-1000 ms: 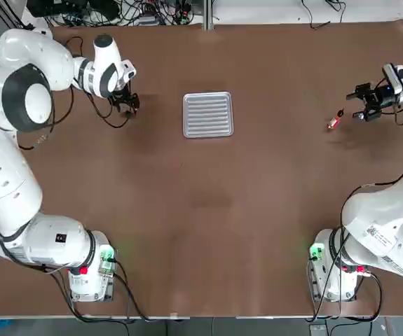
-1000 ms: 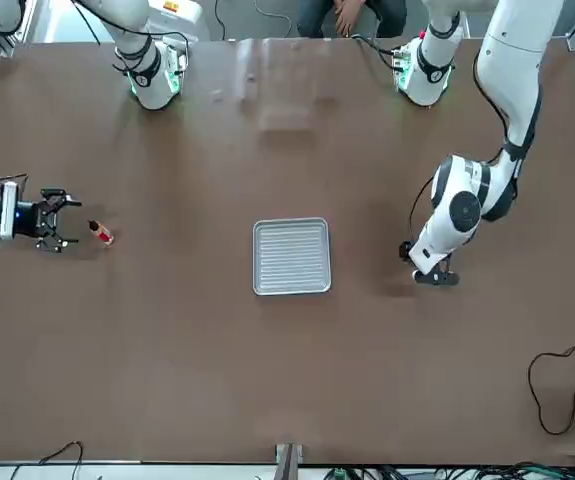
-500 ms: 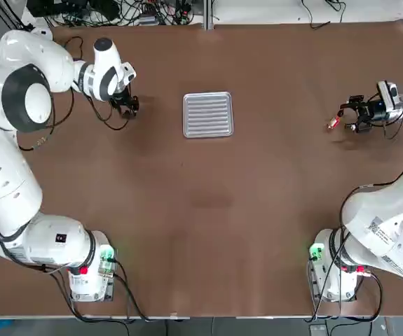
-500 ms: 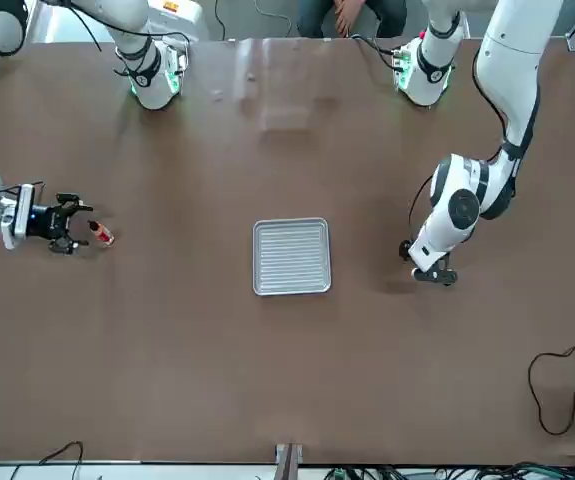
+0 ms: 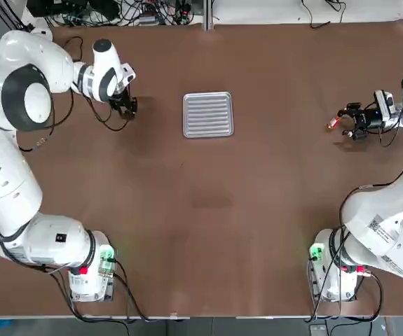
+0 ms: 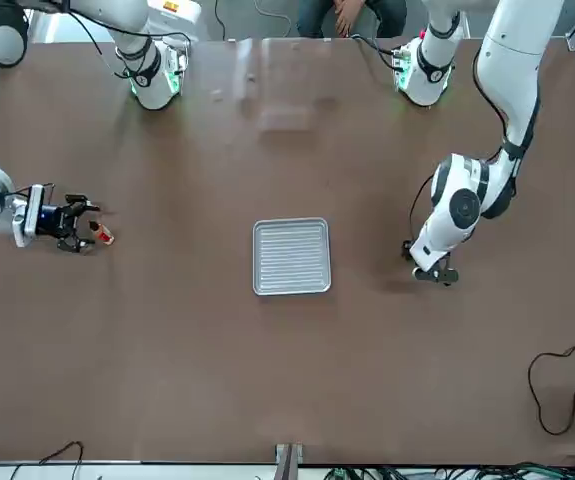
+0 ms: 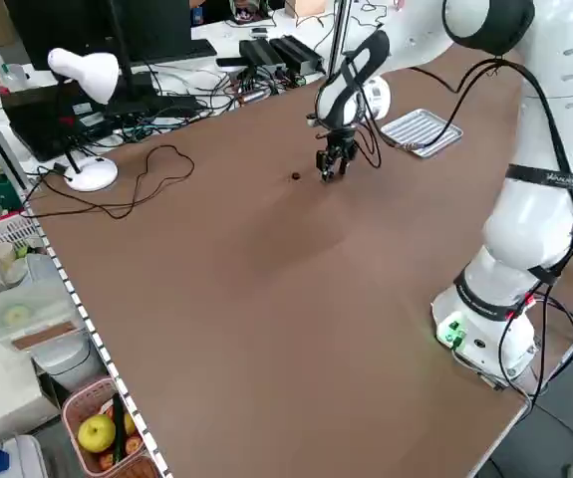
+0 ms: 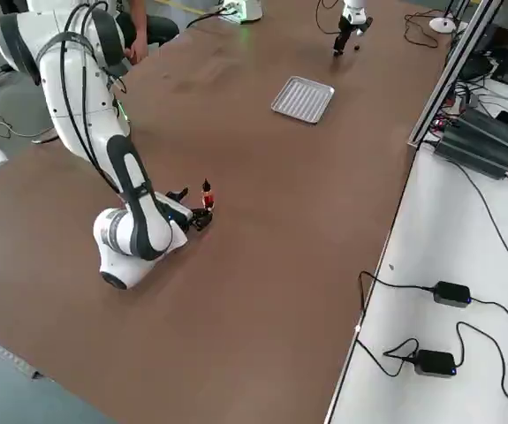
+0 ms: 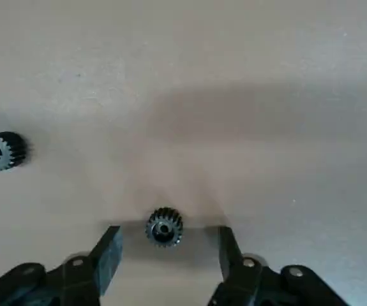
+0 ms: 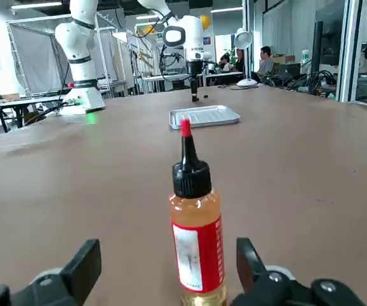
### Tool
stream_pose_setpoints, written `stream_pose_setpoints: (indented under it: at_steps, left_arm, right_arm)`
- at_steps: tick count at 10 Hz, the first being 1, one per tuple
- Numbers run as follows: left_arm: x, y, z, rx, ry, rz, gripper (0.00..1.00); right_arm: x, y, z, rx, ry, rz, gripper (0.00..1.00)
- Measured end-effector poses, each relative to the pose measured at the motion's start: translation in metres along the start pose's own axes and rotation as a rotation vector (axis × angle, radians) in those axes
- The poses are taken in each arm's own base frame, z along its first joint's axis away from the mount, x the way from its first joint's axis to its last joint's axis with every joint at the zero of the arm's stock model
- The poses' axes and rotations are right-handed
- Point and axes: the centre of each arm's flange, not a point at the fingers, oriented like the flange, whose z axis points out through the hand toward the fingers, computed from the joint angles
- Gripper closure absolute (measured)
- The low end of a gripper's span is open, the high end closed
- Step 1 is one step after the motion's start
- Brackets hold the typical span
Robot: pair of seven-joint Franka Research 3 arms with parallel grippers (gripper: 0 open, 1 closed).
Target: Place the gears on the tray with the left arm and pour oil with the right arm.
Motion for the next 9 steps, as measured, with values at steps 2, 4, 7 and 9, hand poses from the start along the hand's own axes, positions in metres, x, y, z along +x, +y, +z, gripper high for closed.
stream_pose_setpoints:
  at_steps: [2,4,7,9]
  left_arm:
    - [0.000,0.000,0.000,0.000,0.001,0.000,0.34]
    - [0.000,0.000,0.000,-0.001,0.002,0.000,0.37]
    - [0.001,0.001,-0.003,-0.002,0.009,0.002,0.53]
    - [0.001,0.001,-0.003,-0.003,0.011,0.004,0.58]
  right_arm:
    - [-0.011,-0.002,0.010,0.000,0.043,0.009,0.08]
    - [-0.010,0.000,0.012,-0.005,0.059,0.006,0.12]
    - [-0.012,0.000,0.015,-0.004,0.086,0.009,0.15]
    - [-0.015,0.001,0.020,-0.010,0.101,0.011,0.23]
